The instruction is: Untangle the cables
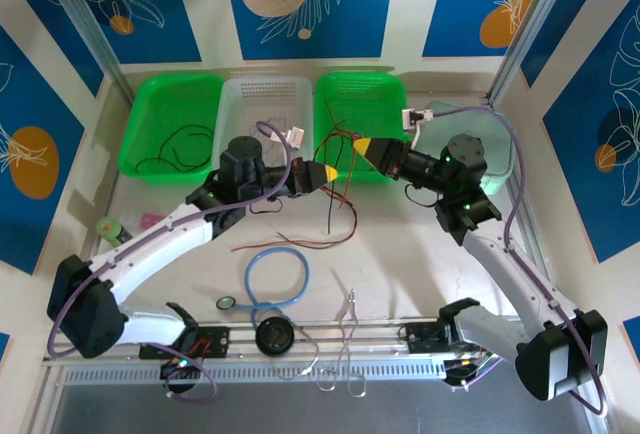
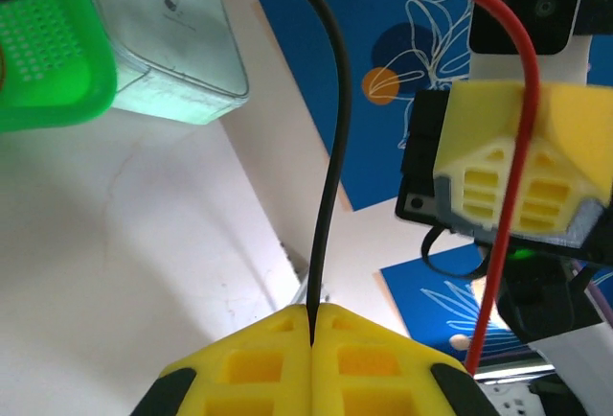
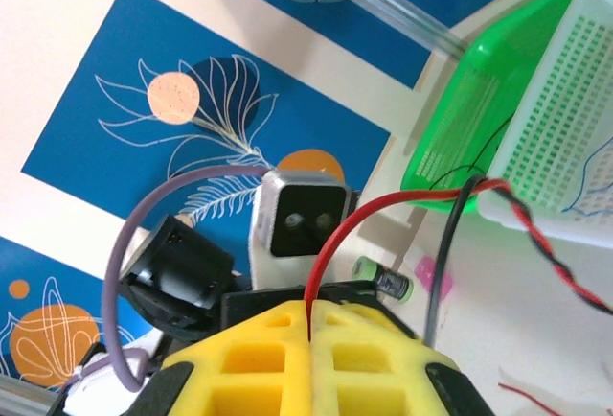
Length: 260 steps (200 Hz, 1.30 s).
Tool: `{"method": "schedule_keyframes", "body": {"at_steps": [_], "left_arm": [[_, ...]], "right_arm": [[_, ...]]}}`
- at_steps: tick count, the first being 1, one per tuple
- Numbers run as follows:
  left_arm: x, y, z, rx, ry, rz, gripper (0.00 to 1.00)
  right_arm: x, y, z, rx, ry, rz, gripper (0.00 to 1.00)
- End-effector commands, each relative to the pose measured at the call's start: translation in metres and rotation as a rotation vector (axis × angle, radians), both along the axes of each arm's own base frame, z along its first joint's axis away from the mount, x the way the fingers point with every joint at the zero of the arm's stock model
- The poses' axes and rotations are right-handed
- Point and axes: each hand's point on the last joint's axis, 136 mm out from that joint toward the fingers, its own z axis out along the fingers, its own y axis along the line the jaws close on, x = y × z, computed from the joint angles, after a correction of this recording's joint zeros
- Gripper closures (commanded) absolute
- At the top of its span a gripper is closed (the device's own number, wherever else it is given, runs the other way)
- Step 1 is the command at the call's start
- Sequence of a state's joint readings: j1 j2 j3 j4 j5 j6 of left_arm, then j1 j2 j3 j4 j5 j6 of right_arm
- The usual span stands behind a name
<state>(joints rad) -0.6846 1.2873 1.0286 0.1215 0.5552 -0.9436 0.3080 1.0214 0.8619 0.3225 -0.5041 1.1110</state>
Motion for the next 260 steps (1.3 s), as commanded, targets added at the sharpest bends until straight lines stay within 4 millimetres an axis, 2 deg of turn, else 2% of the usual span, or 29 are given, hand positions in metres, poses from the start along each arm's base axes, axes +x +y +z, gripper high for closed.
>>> {"method": "schedule_keyframes", "body": {"at_steps": [1, 26, 54, 77, 93, 104, 116, 135, 151, 171, 218, 260], "left_arm": [[-0.004, 0.017, -0.017, 0.143, 0.007, 0.019, 1.00], [-0.007, 0.028, -0.018, 0.205, 0.002, 0.032, 1.00], [-0.007, 0.051, -0.020, 0.326, -0.013, 0.101, 1.00], [-0.003, 0.070, -0.009, 0.395, -0.038, 0.163, 1.00], [0.000, 0.071, 0.011, 0.382, -0.055, 0.165, 1.00], [0.002, 0.067, 0.022, 0.379, -0.051, 0.141, 1.00], [0.003, 0.061, 0.029, 0.375, -0.049, 0.107, 1.00], [0.006, 0.053, 0.035, 0.378, -0.046, 0.075, 1.00], [0.010, 0.049, 0.038, 0.376, -0.044, 0.068, 1.00], [0.015, 0.042, 0.042, 0.356, -0.034, 0.055, 1.00], [0.025, 0.028, 0.044, 0.318, -0.011, 0.032, 1.00], [0.029, 0.024, 0.042, 0.311, 0.005, 0.020, 1.00]], "right_arm": [[0.003, -0.022, 0.022, 0.014, -0.063, -0.084, 1.00], [0.010, -0.046, 0.027, 0.019, -0.067, -0.167, 1.00], [0.014, -0.070, 0.027, 0.010, -0.063, -0.260, 1.00], [0.015, -0.086, 0.030, 0.009, -0.061, -0.327, 1.00], [0.014, -0.089, 0.035, 0.006, -0.062, -0.345, 1.00], [0.014, -0.083, 0.037, -0.011, -0.065, -0.313, 1.00], [0.016, -0.073, 0.030, -0.078, -0.046, -0.265, 1.00], [0.010, -0.051, 0.021, -0.221, -0.094, -0.149, 0.79], [0.001, -0.037, 0.021, -0.254, -0.146, -0.060, 0.64], [-0.011, -0.020, 0.020, -0.266, -0.225, 0.038, 0.54], [-0.033, 0.025, -0.013, -0.270, -0.365, 0.213, 0.50], [-0.035, 0.044, -0.037, -0.267, -0.383, 0.292, 0.46]]}}
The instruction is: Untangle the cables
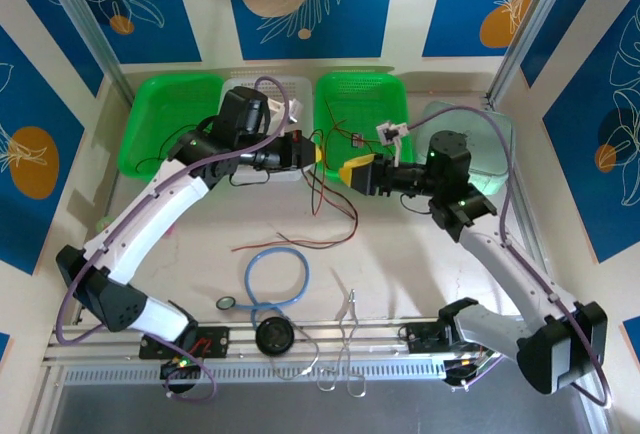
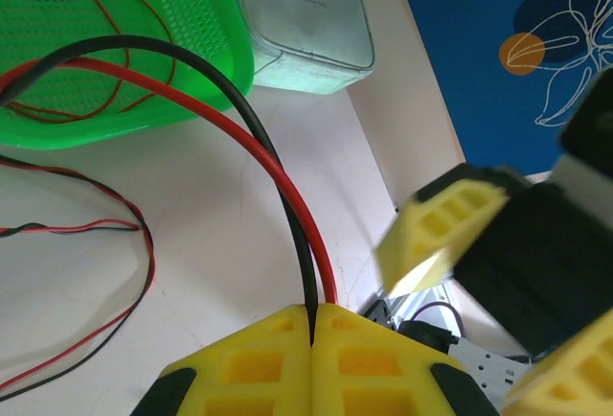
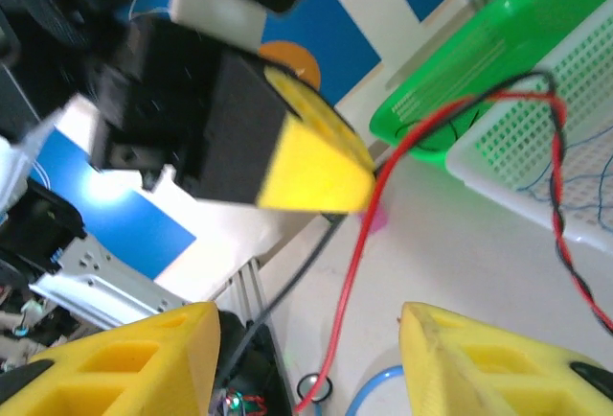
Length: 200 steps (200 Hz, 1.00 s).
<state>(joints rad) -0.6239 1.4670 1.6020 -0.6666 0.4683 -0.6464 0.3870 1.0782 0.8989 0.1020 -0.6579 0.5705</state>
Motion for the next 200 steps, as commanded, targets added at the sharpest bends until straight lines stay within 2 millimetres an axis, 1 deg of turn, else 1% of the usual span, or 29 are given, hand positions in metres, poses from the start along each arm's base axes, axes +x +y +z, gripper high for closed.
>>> {"method": "schedule_keyframes", "body": {"at_steps": [1, 26, 64, 81, 90, 99, 114, 125, 135, 152, 164, 174, 189, 200], "left_arm": [[0.002, -0.002, 0.018, -0.047, -0.018, -0.018, 1.00], [0.004, -0.003, 0.017, -0.053, -0.012, -0.021, 1.00], [0.006, -0.003, 0.015, -0.053, -0.008, -0.022, 1.00], [0.007, -0.002, 0.015, -0.054, -0.006, -0.022, 1.00], [0.007, -0.001, 0.015, -0.054, -0.006, -0.020, 1.00], [0.007, 0.000, 0.015, -0.054, -0.004, -0.019, 1.00], [0.008, 0.002, 0.015, -0.053, -0.006, -0.018, 1.00], [0.009, 0.005, 0.016, -0.052, -0.007, -0.012, 1.00], [0.010, 0.007, 0.017, -0.053, -0.013, -0.008, 1.00], [0.011, 0.011, 0.022, -0.057, -0.030, -0.005, 1.00], [0.012, 0.013, 0.026, -0.060, -0.038, 0.001, 1.00], [0.011, 0.013, 0.030, -0.065, -0.046, -0.005, 1.00], [0.011, 0.010, 0.034, -0.071, -0.051, -0.019, 1.00], [0.011, 0.009, 0.037, -0.076, -0.054, -0.028, 1.00]], "right_arm": [[-0.003, 0.010, 0.004, 0.012, -0.096, 0.067, 0.46], [0.001, 0.019, -0.006, 0.001, -0.068, 0.113, 0.46], [0.004, 0.039, -0.010, 0.014, -0.050, 0.184, 0.47], [0.009, 0.046, -0.009, 0.023, -0.031, 0.196, 0.50], [0.012, 0.048, -0.008, 0.030, -0.028, 0.198, 0.53], [0.016, 0.049, -0.008, 0.036, -0.025, 0.193, 0.58], [0.020, 0.049, -0.006, 0.036, -0.029, 0.184, 0.74], [0.024, 0.047, -0.004, 0.027, -0.030, 0.169, 0.86], [0.031, 0.043, -0.004, 0.006, -0.018, 0.127, 1.00], [0.047, 0.029, -0.004, -0.062, 0.009, 0.015, 1.00], [0.058, 0.018, 0.002, -0.108, 0.007, -0.061, 1.00], [0.063, 0.010, 0.011, -0.133, -0.019, -0.106, 1.00], [0.068, 0.002, 0.031, -0.160, -0.100, -0.167, 1.00], [0.075, -0.006, 0.042, -0.190, -0.152, -0.237, 1.00]]}}
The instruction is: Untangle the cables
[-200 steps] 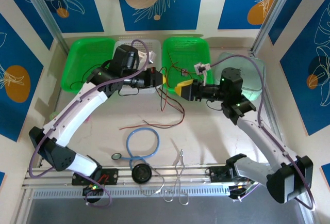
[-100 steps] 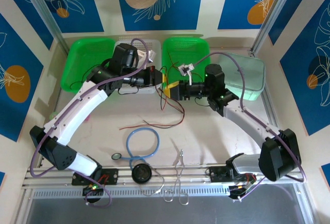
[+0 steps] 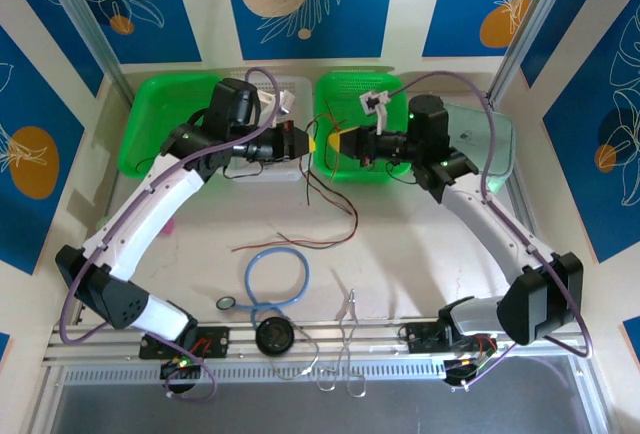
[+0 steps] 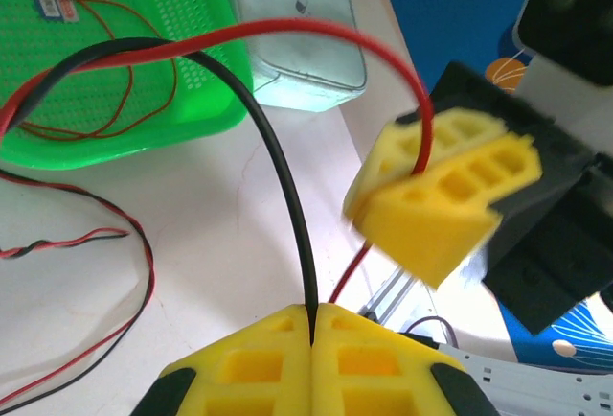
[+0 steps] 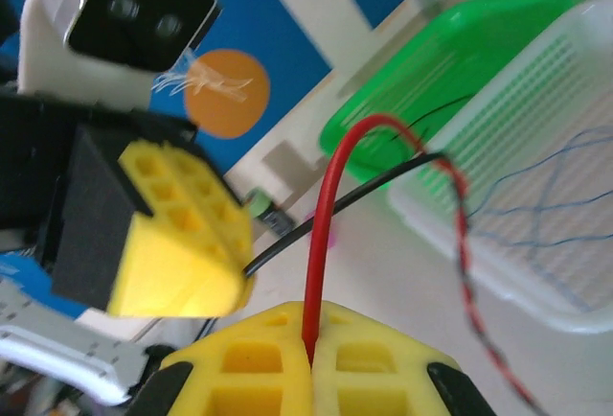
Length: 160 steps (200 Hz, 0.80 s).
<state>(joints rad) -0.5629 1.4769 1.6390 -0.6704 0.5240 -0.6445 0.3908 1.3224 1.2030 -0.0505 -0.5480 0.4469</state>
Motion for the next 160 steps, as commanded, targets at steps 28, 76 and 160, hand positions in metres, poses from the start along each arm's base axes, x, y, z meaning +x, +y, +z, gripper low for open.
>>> {"method": "schedule_keyframes", "body": {"at_steps": [28, 76, 160], "left_arm": [[-0.003, -0.003, 0.036, -0.024, -0.071, -0.061, 1.00], [-0.010, 0.020, 0.068, 0.047, -0.220, -0.019, 1.00], [0.006, 0.113, 0.059, 0.428, -0.302, 0.269, 1.00]], "right_arm": [[0.030, -0.049, 0.041, -0.213, -0.193, -0.340, 1.00], [0.055, -0.113, 0.047, -0.332, -0.206, -0.643, 1.00], [0.047, -0.184, 0.067, -0.344, -0.201, -0.821, 1.00]]}}
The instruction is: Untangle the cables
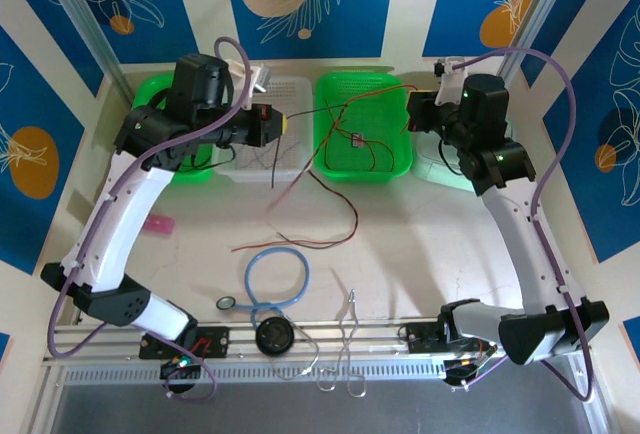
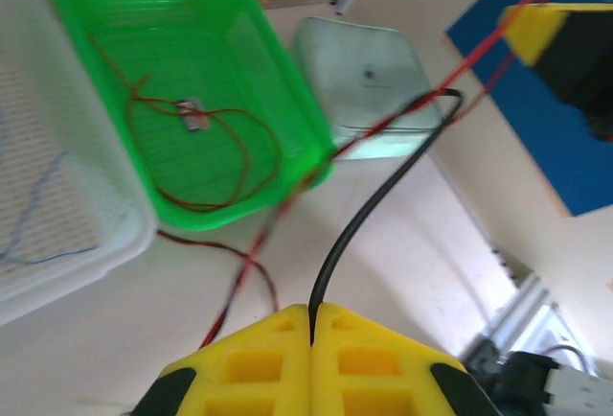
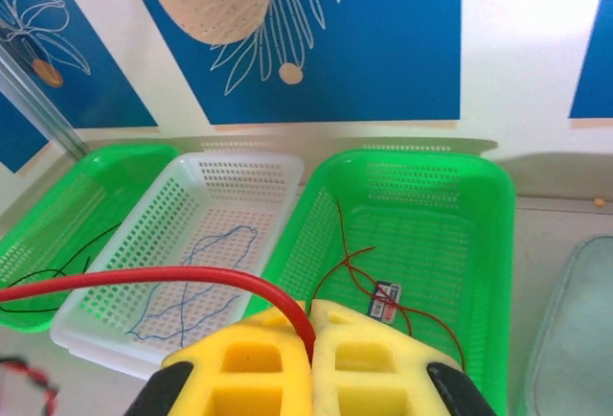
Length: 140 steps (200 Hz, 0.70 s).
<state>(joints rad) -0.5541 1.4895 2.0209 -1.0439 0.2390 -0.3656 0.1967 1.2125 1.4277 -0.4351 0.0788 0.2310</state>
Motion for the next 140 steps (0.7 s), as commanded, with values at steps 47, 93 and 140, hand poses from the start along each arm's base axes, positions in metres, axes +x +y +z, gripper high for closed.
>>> {"method": "schedule_keyframes", "body": {"at_steps": [47, 93, 140], "left_arm": [[0.025, 0.108, -0.007, 0.106, -0.048, 0.379, 1.00], [0.027, 0.146, -0.007, 0.097, -0.050, 0.510, 1.00], [0.023, 0.193, -0.008, -0.048, -0.058, 0.688, 1.00]], "right_arm": [[-0.021, -0.052, 0.024, -0.020, -0.060, -0.163, 1.00], [-0.029, -0.079, 0.027, -0.013, -0.063, -0.263, 1.00], [-0.035, -0.106, 0.030, 0.002, -0.072, -0.389, 1.00]]}}
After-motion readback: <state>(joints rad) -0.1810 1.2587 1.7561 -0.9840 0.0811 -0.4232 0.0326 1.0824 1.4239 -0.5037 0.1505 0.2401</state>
